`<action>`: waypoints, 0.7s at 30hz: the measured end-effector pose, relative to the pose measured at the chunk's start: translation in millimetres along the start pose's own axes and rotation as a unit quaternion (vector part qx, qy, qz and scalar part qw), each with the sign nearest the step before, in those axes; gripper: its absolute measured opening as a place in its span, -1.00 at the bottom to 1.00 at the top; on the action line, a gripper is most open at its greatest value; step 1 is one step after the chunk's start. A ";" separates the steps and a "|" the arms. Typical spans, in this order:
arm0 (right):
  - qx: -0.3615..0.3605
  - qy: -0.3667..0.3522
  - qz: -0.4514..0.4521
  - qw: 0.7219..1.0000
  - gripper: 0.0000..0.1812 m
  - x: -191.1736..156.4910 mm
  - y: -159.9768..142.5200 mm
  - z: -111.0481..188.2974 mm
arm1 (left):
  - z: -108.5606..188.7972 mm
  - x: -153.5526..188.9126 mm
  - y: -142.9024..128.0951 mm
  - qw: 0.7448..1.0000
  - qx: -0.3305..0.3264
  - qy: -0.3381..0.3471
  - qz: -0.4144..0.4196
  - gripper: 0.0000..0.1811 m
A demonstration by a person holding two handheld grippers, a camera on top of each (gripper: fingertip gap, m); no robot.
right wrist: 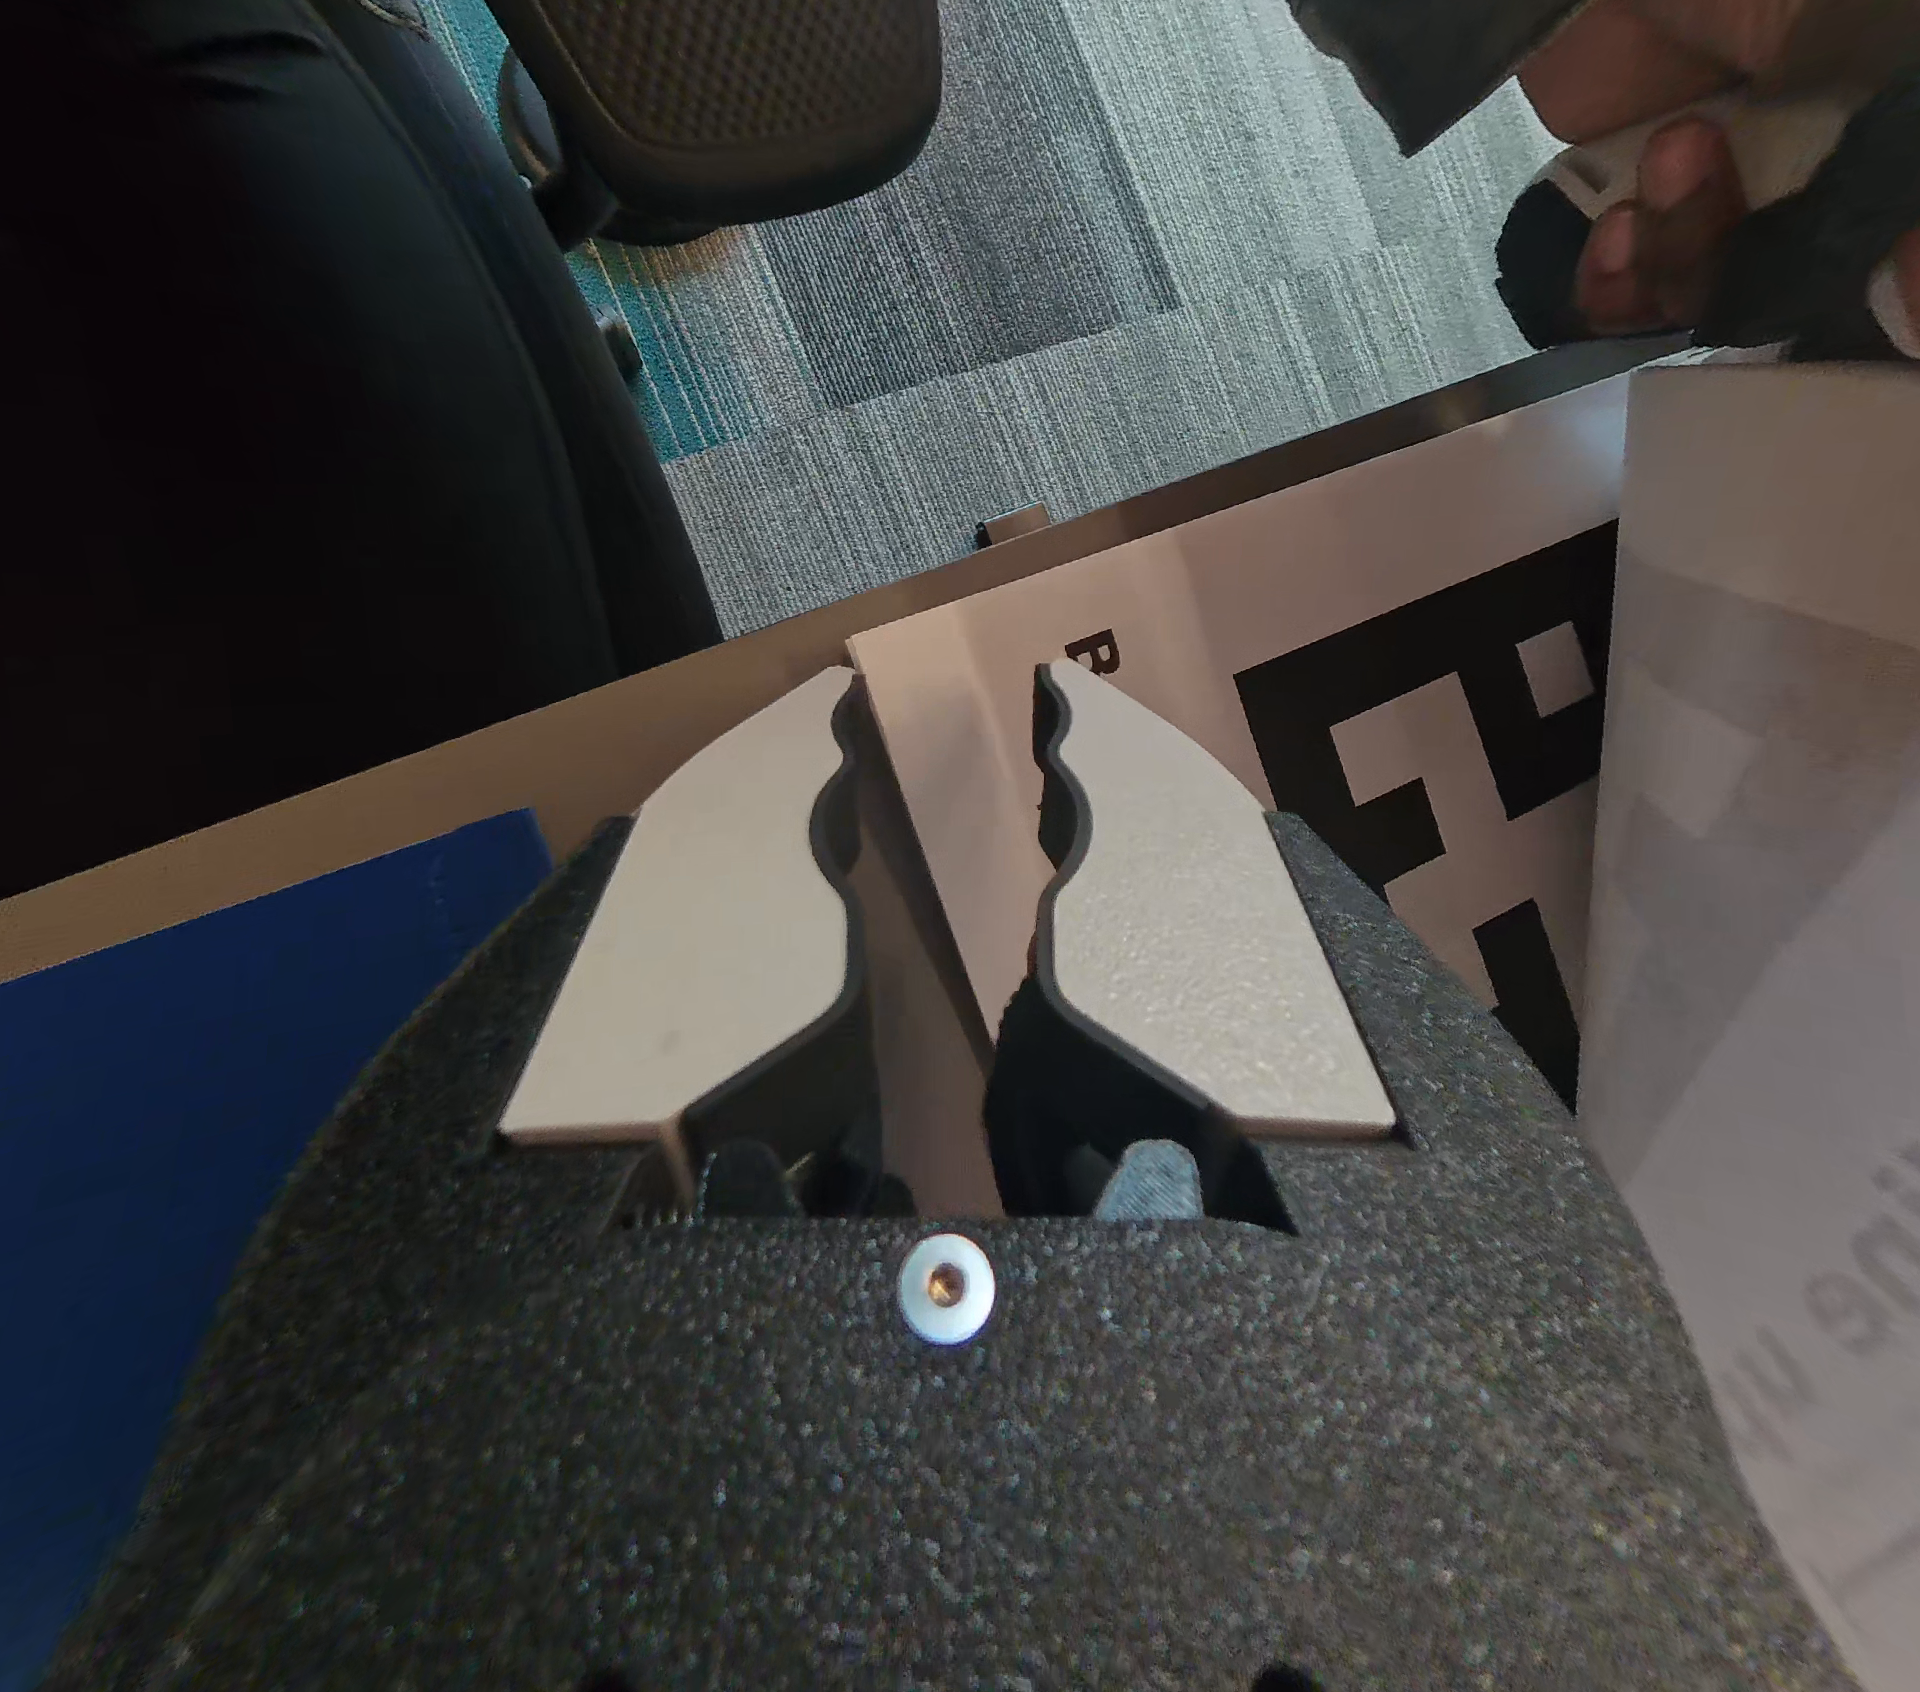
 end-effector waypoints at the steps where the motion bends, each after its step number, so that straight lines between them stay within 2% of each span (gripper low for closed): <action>1: 0.002 -0.001 -0.001 1.000 -0.68 0.3 0.4 0.6 | -0.1 0.1 -0.1 1.000 0.000 0.000 0.000 -0.87; 5: 0.006 -0.033 0.017 0.999 -0.71 4.0 2.8 3.5 | -0.2 0.1 -0.3 1.000 0.000 -0.002 0.001 -0.87; 9: -0.015 -0.147 0.117 0.982 -0.69 11.1 7.3 6.5 | -0.1 0.2 -0.4 1.000 0.000 -0.003 0.001 -0.87; 12: -0.043 -0.189 0.167 0.967 -0.65 6.2 3.6 2.5 | -0.2 0.3 -0.4 1.000 0.000 -0.004 0.001 -0.88; 17: -0.028 -0.206 0.130 0.969 -0.65 4.2 0.4 4.8 | -0.3 0.4 -0.7 1.000 -0.001 -0.004 0.001 -0.88; 21: -0.004 -0.180 0.093 0.979 -0.65 1.0 3.2 6.4 | -0.5 0.5 -0.9 1.000 -0.002 -0.004 0.000 -0.87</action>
Point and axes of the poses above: each gripper's, where its closed fingertips meet, z back along the fingers, y out of its top, x = y × z across the jaws, the point moved 3 cm from there along z, back along the fingers, and after that the axes turned 1 degree about z, right-handed, at the moved point
